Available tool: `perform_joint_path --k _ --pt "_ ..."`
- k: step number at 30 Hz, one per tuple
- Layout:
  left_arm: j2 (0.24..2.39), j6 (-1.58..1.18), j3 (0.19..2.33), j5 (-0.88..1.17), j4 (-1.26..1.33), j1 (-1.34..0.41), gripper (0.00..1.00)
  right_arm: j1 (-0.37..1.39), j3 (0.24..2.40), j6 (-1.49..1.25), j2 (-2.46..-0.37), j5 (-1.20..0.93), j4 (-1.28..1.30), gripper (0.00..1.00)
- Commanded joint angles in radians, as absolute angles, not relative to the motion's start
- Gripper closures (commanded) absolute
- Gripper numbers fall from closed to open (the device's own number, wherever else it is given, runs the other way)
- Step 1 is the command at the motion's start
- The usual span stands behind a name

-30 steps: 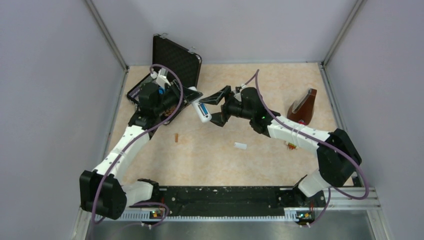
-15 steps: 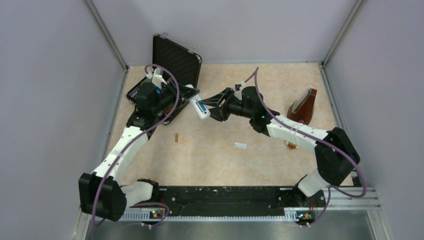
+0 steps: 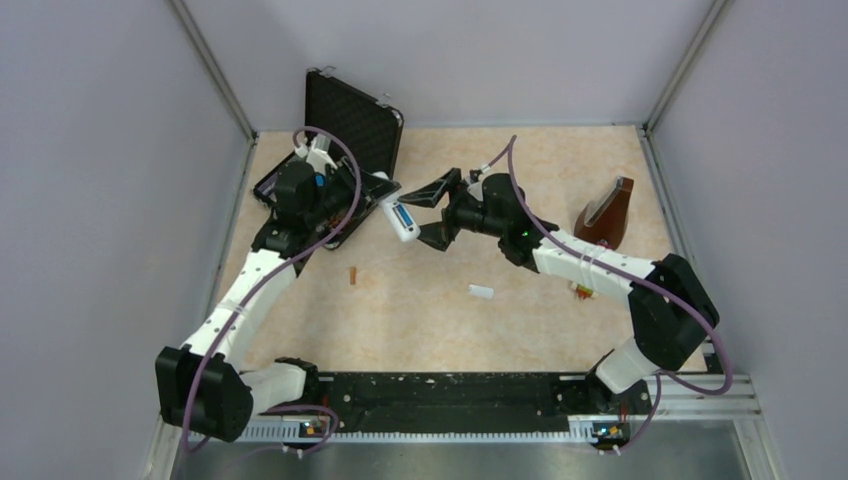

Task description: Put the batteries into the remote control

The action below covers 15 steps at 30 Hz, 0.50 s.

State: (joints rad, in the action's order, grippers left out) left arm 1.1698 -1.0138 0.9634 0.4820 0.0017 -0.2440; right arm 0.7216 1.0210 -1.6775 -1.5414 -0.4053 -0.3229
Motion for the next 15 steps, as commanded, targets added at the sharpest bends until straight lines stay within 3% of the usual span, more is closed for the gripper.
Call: perform_joint_path --k 1,9,13,15 --pt "1.167 -0.942 1.004 0.476 0.013 -0.235 1.0 0.71 1.052 -1.63 -1.518 -0.399 -0.297 0.14" --pt "1.141 -0.801 1.074 0.387 -0.165 -0.157 1.0 0.694 1.044 -1.476 -1.515 -0.43 -0.234 0.1" --pt "1.116 -0.666 1.181 0.146 -0.417 -0.121 1.0 0.693 1.114 -1.279 -1.56 -0.38 -0.07 0.15" --pt "1.099 -0.622 1.218 0.021 -0.528 -0.118 1.0 0.702 1.179 -1.129 -1.61 -0.321 0.03 0.22"
